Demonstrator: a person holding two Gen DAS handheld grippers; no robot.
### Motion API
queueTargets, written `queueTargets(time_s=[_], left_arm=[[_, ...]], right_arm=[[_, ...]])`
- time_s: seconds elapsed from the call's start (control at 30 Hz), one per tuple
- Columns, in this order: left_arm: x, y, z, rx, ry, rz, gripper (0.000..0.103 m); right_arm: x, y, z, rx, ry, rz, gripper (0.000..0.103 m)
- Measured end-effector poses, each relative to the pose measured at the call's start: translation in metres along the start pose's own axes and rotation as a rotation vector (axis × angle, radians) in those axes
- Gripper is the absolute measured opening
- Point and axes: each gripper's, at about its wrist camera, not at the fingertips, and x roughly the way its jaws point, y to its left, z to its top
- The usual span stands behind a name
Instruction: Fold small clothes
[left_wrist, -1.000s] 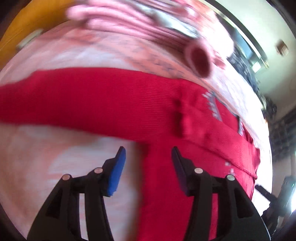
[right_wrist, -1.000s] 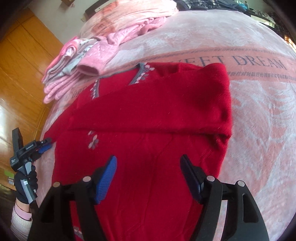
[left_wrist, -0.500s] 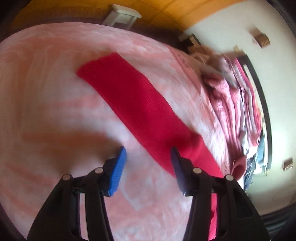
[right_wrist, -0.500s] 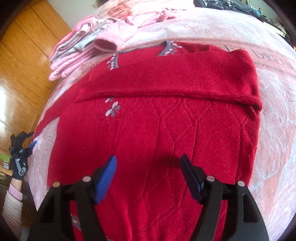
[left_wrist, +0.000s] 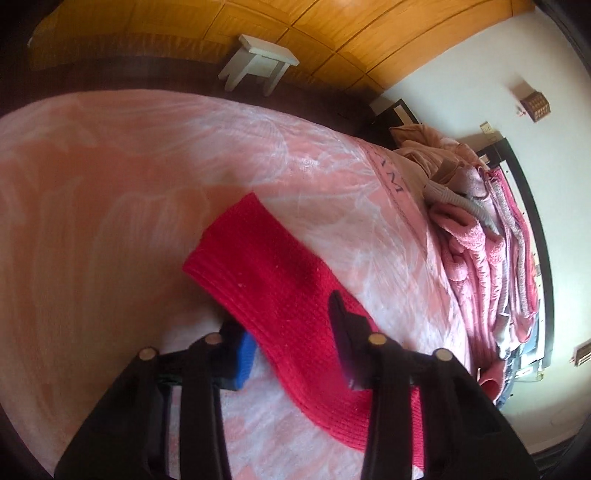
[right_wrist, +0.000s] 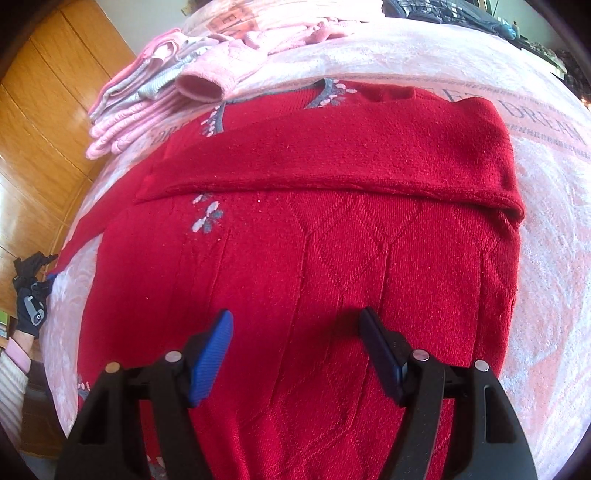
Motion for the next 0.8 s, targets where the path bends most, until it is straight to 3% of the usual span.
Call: queueTargets(time_s=[0.03, 0.07, 0.2, 0.4, 0.57, 0.8], left_arm=[[0.0, -0.002, 0.0, 0.017, 0.0, 0.007, 0.019], [-0.001, -0.005, 0.0, 0.03, 0.002, 0.003, 0.005], [-0.012, -0.021, -0.005, 0.07, -0.024, -0.027, 0.003], [-0.028, -0.081, -0.034, 0.209, -0.022, -0.096, 0.003], [-0.032, -0.156, -0.088, 0.361, 0.041, -0.181, 0.003], [-0.028, -0.255, -0.196, 0.6, 0.161, -0.313, 0.003]], right_arm=[[0.0, 0.0, 0.0, -0.003, -0.002, -0.002, 0.072], [0.0, 0.0, 0.0, -0.006, -0.004, -0.003, 0.072], [-0.001, 0.0, -0.001, -0.004, -0.012, 0.0, 0.071], [-0.01, -0.005, -0.005, 0.002, -0.033, -0.005, 0.071], [-0.023, -0.012, -0.011, -0.022, -0.053, -0.056, 0.071], [-0.033, -0.032, -0.018, 0.002, -0.07, -0.054, 0.071]])
